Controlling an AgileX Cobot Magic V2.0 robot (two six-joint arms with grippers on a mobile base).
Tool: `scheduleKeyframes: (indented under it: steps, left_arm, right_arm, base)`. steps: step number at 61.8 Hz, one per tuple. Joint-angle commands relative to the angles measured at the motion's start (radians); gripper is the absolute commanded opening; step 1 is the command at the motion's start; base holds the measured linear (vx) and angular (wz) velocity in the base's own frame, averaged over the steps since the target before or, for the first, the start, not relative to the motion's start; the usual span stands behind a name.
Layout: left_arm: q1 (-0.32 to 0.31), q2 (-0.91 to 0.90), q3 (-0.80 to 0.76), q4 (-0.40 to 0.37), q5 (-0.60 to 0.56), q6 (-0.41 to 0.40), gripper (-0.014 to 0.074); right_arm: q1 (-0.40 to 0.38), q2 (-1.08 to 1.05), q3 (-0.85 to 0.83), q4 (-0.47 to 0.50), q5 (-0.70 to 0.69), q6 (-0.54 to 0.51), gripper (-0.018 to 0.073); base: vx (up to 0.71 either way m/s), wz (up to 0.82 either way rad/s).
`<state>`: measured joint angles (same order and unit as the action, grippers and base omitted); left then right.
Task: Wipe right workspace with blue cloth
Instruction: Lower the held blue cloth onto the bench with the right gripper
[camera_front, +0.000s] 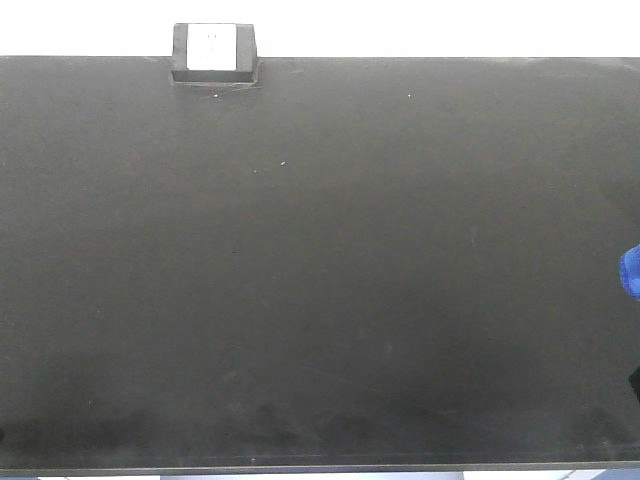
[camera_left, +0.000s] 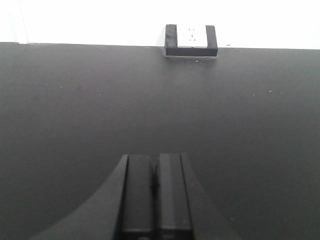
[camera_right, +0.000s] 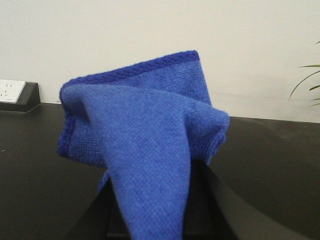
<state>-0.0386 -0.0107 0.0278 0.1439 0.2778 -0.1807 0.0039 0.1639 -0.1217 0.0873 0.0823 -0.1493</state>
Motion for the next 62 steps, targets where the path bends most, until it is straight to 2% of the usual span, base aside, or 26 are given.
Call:
scheduleKeyframes:
  steps: [1,18,30,38,46,62]
  left_arm:
    - [-0.007,-0.016,0.030,0.001,-0.079,-0.008,-0.0006]
    - [-0.007,-0.016,0.030,0.001,-0.079,-0.008,-0.0006]
    - [-0.007,-0.016,0.030,0.001,-0.079,-0.008,-0.0006]
    - [-0.007,-0.016,0.030,0.001,-0.079,-0.008,-0.0006]
    - [-0.007,-0.016,0.030,0.001,-0.079,-0.008,-0.0006]
    - [-0.007,-0.016,0.030,0.001,-0.079,-0.008,-0.0006]
  right_arm:
    - [-0.001,0.018,-0.026,0.000,-0.095,-0.003,-0.0003]
    - [-0.001,0.018,-0.026,0.002,-0.180,0.004,-0.0003]
    - [-0.001,0.018,-0.026,0.090,-0.227,0.088,-0.0003]
    - [-0.001,0.052,-0.063,0.096,-0.153,0.074,-0.0003]
    - [-0.001,0.224,-0.183,0.093,0.017,0.038,-0.0003]
    - [-0.001,0.727,-0.408,0.093,0.143,0.000,-0.0003]
  base:
    - [0.00,0.00]
    - [0.00,0.00]
    - [0.00,0.00]
    - [0.00,0.00]
    - [0.00,0.00]
    - [0.00,0.00]
